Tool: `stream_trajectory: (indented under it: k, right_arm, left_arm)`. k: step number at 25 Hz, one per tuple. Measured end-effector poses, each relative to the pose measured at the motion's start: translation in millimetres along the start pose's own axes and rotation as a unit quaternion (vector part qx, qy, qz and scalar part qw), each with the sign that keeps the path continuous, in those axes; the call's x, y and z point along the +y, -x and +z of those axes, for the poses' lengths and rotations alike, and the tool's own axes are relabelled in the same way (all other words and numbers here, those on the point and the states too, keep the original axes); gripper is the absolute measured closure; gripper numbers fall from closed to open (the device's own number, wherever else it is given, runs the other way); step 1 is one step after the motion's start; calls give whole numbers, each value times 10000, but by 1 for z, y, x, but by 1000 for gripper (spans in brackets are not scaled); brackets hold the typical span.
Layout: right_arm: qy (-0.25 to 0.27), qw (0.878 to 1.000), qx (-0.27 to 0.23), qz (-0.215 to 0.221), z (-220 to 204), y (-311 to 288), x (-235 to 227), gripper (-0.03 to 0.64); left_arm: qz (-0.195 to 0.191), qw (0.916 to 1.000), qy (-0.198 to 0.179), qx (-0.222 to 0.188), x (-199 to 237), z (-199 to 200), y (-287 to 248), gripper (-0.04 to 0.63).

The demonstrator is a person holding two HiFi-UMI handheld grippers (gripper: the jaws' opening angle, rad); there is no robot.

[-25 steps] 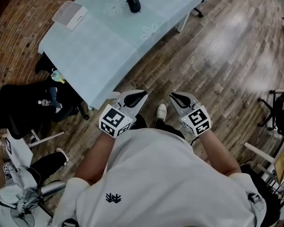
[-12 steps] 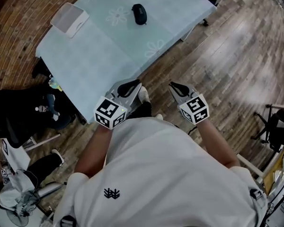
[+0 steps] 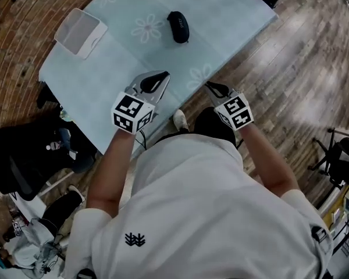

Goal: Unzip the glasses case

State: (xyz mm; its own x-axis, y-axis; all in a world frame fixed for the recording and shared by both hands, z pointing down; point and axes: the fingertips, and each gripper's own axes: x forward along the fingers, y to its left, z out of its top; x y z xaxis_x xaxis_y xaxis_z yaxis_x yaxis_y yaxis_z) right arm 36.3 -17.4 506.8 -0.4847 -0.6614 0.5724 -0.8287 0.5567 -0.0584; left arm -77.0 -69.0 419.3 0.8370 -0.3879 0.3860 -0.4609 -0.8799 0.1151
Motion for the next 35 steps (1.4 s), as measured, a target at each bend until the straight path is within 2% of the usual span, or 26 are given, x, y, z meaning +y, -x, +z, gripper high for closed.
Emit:
stream_trajectory:
  k: [9,14,18,27,35]
  right_arm:
    - [414,9983,269,310,23,-93,-64,586]
    - [464,9945,635,697,22,-136,-86,577]
    - [598,9901,830,958,15,-169,-106,571]
    - [560,9850,1054,1243,10,-200,-108,569]
    - [772,9846,1154,1060,11,-207,-107,575]
  left_arm:
    - [99,9992,-88,382,73,5,-83,541]
    - [122,9969,-46,778,104,2,-127,541]
    - [78,9949,-158,990,128,5,-166,541]
    - [-194,9900,-228,1380,150,-12,-215,541]
    - [-323,9881,-205,1490,159,-38,-237,541]
